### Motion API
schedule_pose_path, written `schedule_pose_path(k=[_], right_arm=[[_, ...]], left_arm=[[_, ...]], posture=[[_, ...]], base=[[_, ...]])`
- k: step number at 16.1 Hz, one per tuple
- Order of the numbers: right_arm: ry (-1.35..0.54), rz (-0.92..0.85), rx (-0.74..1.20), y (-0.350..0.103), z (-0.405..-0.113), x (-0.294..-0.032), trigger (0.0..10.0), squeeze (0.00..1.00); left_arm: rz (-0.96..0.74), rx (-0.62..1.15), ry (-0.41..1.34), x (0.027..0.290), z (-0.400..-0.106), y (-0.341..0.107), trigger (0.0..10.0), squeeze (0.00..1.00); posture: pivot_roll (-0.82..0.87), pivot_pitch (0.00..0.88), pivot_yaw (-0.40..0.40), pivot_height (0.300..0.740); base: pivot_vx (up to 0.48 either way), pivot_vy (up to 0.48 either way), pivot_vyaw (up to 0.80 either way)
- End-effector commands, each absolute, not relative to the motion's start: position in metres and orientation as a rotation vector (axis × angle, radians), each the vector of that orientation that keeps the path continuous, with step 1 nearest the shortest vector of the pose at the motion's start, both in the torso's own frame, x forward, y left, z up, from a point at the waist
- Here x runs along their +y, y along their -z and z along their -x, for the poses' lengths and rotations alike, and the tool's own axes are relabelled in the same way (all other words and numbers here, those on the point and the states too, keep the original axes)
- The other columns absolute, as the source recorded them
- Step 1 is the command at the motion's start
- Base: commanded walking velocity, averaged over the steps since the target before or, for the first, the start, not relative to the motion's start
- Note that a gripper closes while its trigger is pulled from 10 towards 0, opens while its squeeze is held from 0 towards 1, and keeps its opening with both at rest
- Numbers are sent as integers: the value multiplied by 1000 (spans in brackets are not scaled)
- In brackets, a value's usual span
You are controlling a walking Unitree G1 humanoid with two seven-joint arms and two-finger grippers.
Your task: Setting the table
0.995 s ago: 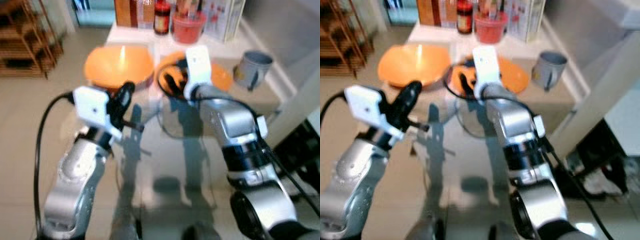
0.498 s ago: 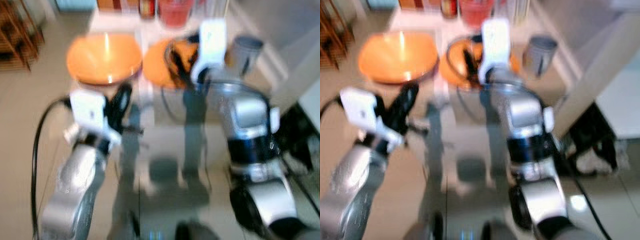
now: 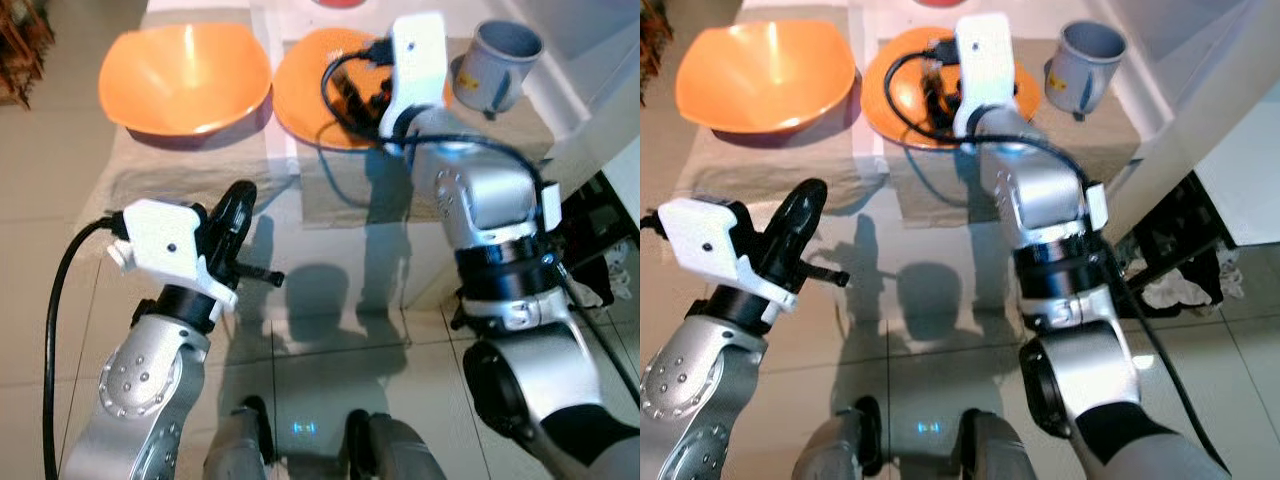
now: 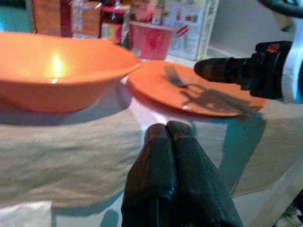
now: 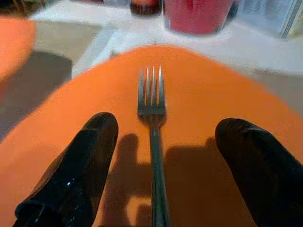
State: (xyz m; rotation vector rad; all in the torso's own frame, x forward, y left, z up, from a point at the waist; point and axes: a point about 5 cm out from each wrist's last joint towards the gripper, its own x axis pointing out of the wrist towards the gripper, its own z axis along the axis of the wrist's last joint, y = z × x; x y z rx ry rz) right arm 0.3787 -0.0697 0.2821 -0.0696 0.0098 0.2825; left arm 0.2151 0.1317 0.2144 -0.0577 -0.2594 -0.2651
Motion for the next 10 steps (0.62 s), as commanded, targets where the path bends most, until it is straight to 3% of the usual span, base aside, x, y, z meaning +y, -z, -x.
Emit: schedule_pose_path(k=[1,4,5,6,10], right_arm=[[-247,61,80,-269,-386,-74,10000,0],[-250,-7,127,-266,-397,-72,10000,0],[-277,-58,127,-274,-401,-68,4471,0],[-279,-65,124,-277,-402,-67,0,0],[-296,-96,139,-287,-407,-63,0,0]], left_arm=[[58,-264,269,129,-209,-217,10000,0],[54,-262,263,128,-207,-219,10000,0],[51,-269,255,128,-207,-221,10000,0],[50,-271,254,128,-206,-222,10000,0],[48,-281,242,128,-207,-225,10000,0]], posture=[[-51,340,-55,740],[-44,341,-58,740],[-37,341,-61,740],[-36,340,-62,740],[-38,324,-66,740]], base=[[0,0,0],[0,0,0],[0,0,0],[0,0,0],[0,0,0]])
